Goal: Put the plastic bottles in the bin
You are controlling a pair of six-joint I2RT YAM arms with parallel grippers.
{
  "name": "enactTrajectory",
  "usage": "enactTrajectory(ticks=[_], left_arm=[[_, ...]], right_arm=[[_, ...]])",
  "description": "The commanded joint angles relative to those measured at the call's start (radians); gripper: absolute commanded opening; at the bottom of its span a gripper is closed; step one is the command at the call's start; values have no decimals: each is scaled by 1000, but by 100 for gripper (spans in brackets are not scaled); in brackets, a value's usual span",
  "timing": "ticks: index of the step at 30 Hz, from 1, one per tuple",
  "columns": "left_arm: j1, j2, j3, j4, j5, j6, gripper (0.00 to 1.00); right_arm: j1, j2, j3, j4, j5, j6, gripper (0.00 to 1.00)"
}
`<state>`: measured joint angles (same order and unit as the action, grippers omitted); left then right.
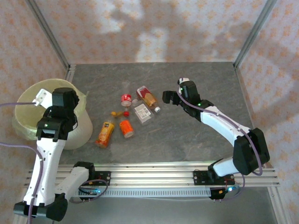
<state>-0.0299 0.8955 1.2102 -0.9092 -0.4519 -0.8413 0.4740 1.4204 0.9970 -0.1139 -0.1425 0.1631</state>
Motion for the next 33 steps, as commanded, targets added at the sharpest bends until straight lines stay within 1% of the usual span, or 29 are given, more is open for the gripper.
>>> enactTrajectory(ticks=[1,6,10,19,21,24,26,27,29,30,31,33], left_arm=[[7,3,40,-31,32,-11,93],[8,-7,37,-18,37,-7,96],[7,-7,35,3,72,15,100],[8,-7,45,43,136,60,100],[8,-17,32,103,208,107,100],[8,-49,-34,283,410,188,100],[5,-45,-48,353,531,219,100],[-2,-33,-43,365,574,237,100],[-42,-4,-18,356,599,279,100],[-84,12,-5,348,578,301,100],[-134,26,11,337,544,357,100],[-249,64,54,301,453,434,100]], right_arm=[[-7,10,32,-17,-6,12,100],[-7,15,34,-19,-4,13,100],[-9,17,34,-20,-5,13,100],[-11,26,34,-21,-7,16,100],[-12,28,35,-20,-7,16,100],[-13,33,38,-20,-9,14,100],[-14,36,41,-20,-12,15,100],[-15,36,43,-20,-12,13,100],[-15,41,45,-19,-16,15,100],[-15,41,45,-18,-18,15,100],[-16,43,46,-18,-18,16,100],[-16,47,48,-18,-20,18,100]])
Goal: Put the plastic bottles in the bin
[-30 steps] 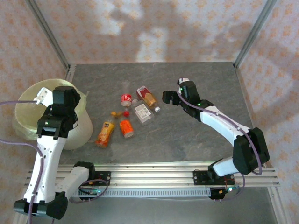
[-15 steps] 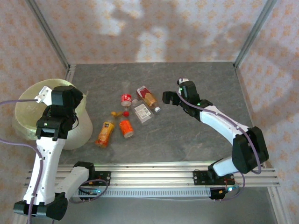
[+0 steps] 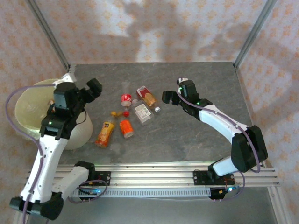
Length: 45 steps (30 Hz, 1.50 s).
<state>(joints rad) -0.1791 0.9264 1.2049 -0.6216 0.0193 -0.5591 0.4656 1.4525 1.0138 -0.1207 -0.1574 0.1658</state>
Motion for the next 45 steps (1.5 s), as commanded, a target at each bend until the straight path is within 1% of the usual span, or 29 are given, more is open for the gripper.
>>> enactTrajectory(ticks=[1,4,6,8,11,15,17,22,25,27,28,31,32,35,38,41,45], left_arm=[[-137,53,78,-1,-34,180,100],[-218,132,140,-69,-71,235,100],[-260,184,178,-151,-156,241,100],[-284,227,202,-238,-224,226,100],[-315,284,205,-344,-265,206,100],[-368,360,194,-465,-354,172,100],[-373,401,185,-510,-383,144,100],[-372,487,103,-497,-327,151,100],[-372,558,78,-518,-319,139,100],[-369,593,65,-528,-287,146,100],[-365,606,53,-525,-251,158,100],[-333,628,-3,-508,-169,167,100],[-316,632,-24,-507,-157,162,100],[-260,638,-70,-489,-134,146,100],[-224,637,-102,-472,-143,154,100],[-205,637,-135,-425,-114,182,100],[-186,666,-160,-387,-78,176,100]], right_arm=[[-8,15,32,-11,-7,16,100],[-9,16,34,-13,-7,15,100],[-9,14,32,-16,-1,15,100],[-12,11,29,-16,3,13,100],[-12,10,23,-16,7,13,100],[-13,15,23,-16,5,20,100],[-13,19,24,-14,2,27,100],[-13,26,34,-16,-10,35,100],[-13,27,36,-24,-8,33,100],[-13,29,38,-28,-6,30,100],[-12,29,39,-29,-5,28,100],[-13,34,40,-29,-4,29,100],[-13,36,43,-28,-5,32,100],[-13,47,47,-25,-11,41,100],[-13,61,61,-33,-21,48,100],[-12,67,65,-36,-24,52,100],[-13,62,62,-33,-28,47,100]])
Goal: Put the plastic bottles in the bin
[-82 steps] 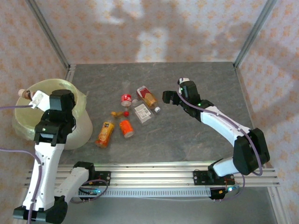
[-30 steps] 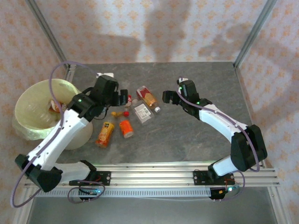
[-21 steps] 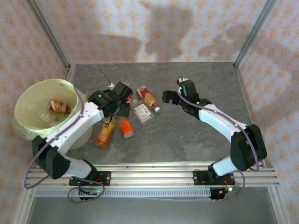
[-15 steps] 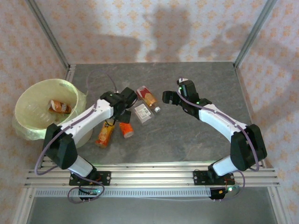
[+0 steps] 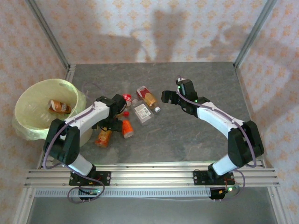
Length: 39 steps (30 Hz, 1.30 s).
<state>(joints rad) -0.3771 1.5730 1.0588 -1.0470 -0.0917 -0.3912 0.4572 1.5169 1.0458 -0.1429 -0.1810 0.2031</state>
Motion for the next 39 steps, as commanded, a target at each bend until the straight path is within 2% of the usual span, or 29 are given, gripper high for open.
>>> enactTrajectory(ticks=[1,5,11,17,22,26,34,39], left_arm=[[12,29,-16,45,43,8,100],[14,69,-32,80,34,21,100],[12,127,-59,153,43,49,92],[10,113,-60,209,63,57,79],[-4,69,-63,258,77,47,63],[-9,51,-56,262,32,24,48],[-11,-39,-49,263,16,13,47],[-12,-134,0,249,56,15,47]], right_arm=[[-5,-7,25,-5,-6,8,100],[-5,-20,11,5,1,1,99],[-5,-24,7,-2,9,-8,99],[-6,-21,14,-2,8,-8,99],[-5,-27,14,-2,8,-11,99],[-5,-39,5,9,7,-13,99],[-8,-52,12,19,11,-32,99],[-8,-72,14,48,6,-41,100]])
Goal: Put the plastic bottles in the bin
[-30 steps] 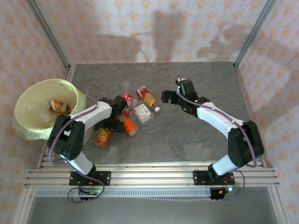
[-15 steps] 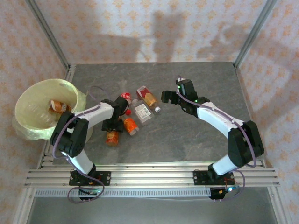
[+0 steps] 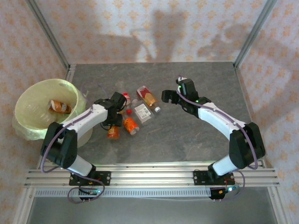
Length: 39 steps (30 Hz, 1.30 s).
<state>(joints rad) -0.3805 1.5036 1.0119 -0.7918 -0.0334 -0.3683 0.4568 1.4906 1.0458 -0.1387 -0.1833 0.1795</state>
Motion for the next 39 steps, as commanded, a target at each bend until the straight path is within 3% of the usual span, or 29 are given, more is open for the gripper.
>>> enactTrajectory(ticks=[1,9,18,29,34,39], left_arm=[[-10,-90,60,-7,10,-5,47],[-12,-290,175,44,102,8,45],[-10,-438,285,145,42,-56,42],[-4,-560,378,240,-448,24,39],[23,-593,475,112,-690,123,40],[84,-528,551,-60,-918,204,40]], right_arm=[[-9,-50,11,51,8,-18,99],[-10,-86,-10,86,14,-31,99],[-11,-130,-69,112,31,-6,99],[-11,-178,-88,103,52,1,99],[-12,-176,-105,145,28,17,99],[-11,-160,-98,162,9,27,99]])
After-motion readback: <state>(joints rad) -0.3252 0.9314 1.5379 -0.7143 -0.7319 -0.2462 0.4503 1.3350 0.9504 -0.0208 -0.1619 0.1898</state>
